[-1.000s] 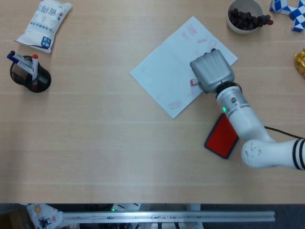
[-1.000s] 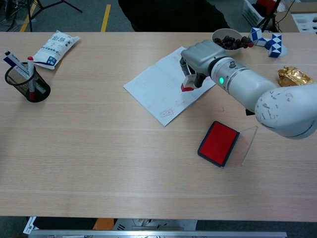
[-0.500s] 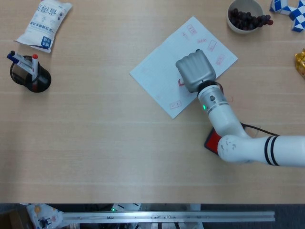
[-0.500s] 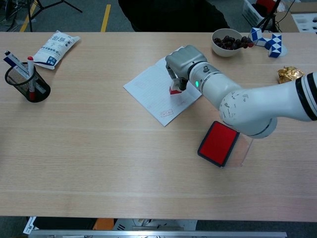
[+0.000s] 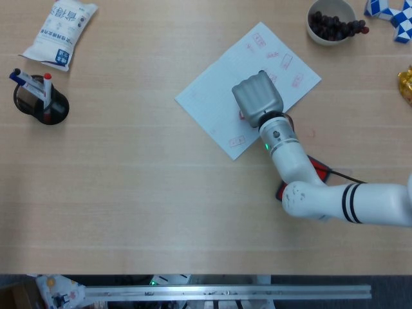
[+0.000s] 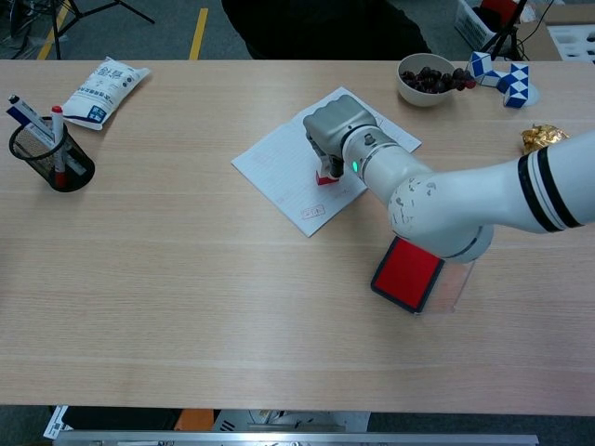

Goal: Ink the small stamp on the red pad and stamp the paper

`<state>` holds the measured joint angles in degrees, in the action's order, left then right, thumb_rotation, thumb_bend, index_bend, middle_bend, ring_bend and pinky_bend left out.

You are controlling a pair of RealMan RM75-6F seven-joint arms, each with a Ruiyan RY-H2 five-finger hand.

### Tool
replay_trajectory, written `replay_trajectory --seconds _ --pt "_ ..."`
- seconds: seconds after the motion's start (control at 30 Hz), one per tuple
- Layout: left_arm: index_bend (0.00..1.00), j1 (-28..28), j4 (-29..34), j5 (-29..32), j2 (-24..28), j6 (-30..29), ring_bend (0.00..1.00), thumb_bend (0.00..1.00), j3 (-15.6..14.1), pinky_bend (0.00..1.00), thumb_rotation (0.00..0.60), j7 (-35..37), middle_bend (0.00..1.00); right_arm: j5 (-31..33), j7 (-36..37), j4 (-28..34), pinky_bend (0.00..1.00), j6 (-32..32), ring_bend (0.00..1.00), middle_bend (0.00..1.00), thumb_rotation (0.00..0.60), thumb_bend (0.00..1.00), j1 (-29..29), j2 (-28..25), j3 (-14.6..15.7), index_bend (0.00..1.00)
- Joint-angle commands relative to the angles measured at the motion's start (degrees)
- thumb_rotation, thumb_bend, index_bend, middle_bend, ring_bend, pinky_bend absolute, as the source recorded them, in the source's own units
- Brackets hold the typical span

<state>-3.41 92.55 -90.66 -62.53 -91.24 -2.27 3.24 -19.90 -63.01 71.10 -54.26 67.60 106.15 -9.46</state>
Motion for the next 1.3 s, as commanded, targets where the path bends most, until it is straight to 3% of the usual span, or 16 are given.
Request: replay_trajectory --seconds 0.03,1.3 --pt "0.0 0.0 0.0 0.1 0.0 0.1 0.13 0.12 0.0 0.09 0.6 0.0 0.11 0.3 -0.3 -0.9 0.39 0.2 0.45 0.54 0.6 0.35 0.3 0.7 0.0 0.71" --pt "0.0 -0.3 -1.0 0.7 -0.3 0.3 0.13 0.12 0.1 0.09 0.6 0.6 0.11 -0.3 -2.1 -7.1 0.39 1.5 0.45 0.55 0.6 0.35 -0.1 4.8 -0.6 0.72"
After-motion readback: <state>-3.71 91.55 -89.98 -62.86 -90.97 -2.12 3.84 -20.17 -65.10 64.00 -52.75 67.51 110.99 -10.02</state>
